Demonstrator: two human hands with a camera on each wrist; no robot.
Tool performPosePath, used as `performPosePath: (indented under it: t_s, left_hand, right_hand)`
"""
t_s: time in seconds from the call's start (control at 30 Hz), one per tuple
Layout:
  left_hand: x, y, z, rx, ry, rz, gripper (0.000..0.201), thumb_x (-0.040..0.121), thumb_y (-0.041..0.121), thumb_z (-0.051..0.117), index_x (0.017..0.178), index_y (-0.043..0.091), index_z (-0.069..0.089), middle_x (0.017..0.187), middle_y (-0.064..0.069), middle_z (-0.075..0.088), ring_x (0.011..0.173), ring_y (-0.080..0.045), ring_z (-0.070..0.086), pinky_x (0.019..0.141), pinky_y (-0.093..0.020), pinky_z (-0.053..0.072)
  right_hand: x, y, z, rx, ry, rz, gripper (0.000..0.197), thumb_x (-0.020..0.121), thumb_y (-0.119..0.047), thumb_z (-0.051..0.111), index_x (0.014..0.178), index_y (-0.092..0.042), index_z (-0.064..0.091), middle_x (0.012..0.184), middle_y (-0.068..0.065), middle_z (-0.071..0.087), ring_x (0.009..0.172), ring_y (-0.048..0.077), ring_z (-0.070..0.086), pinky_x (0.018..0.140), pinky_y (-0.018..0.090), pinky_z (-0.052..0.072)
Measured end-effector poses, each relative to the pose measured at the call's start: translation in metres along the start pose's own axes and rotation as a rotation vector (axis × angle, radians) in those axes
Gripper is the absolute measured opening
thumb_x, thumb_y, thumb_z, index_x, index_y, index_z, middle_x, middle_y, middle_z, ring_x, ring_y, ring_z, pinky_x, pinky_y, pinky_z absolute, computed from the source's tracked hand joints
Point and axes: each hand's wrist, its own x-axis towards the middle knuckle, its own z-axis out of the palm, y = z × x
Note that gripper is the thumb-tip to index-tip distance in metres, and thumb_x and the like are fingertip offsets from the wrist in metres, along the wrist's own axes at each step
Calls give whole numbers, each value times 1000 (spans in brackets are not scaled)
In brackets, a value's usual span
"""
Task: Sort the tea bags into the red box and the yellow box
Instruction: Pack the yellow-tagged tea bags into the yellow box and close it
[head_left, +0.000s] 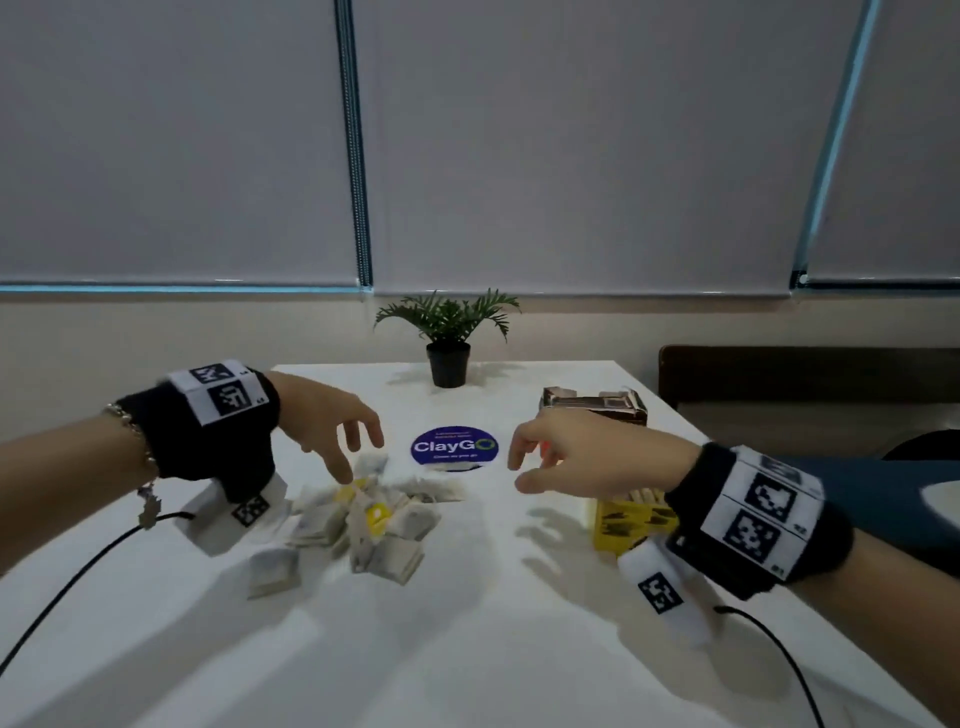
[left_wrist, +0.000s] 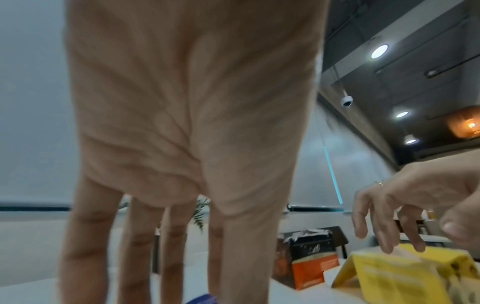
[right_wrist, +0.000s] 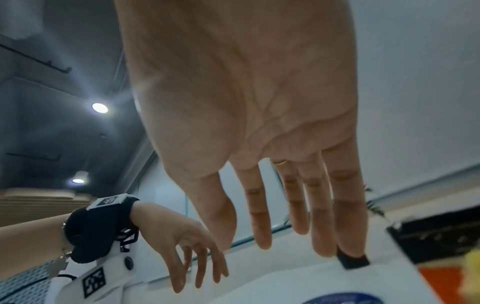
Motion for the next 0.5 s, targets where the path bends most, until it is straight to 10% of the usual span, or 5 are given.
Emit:
performPosePath:
  t_s: [0.2, 0.37, 0.5]
  left_hand:
    - [-23, -52, 48, 42, -157, -197, 139, 44, 61, 87, 146, 53, -8, 147, -2, 19, 106, -18, 64, 87, -29, 55]
    - [-22, -54, 77, -77, -169, -214, 141, 57, 43, 90, 146, 48, -19, 142, -7, 22, 74, -14, 68, 86, -32, 56]
    - [-12, -34, 73, -181, -149, -66, 116, 68, 29, 87, 151, 37, 6, 132, -3, 40, 66, -7, 66, 82, -28, 56]
  right_hand:
    - [60, -27, 38, -100, -219, 78, 84, 76, -45, 78, 145, -27, 34, 148, -1, 39, 125, 19, 46, 102, 34, 43]
    - [89, -43, 46, -197, -334, 141, 118, 67, -55, 82, 156, -26, 9, 160, -2, 24, 145, 23, 27, 115, 38, 28]
    - [105, -60, 51, -209, -361, 117, 122, 60, -62, 83, 155, -30, 12, 158, -8, 29, 144, 20, 30, 115, 37, 29]
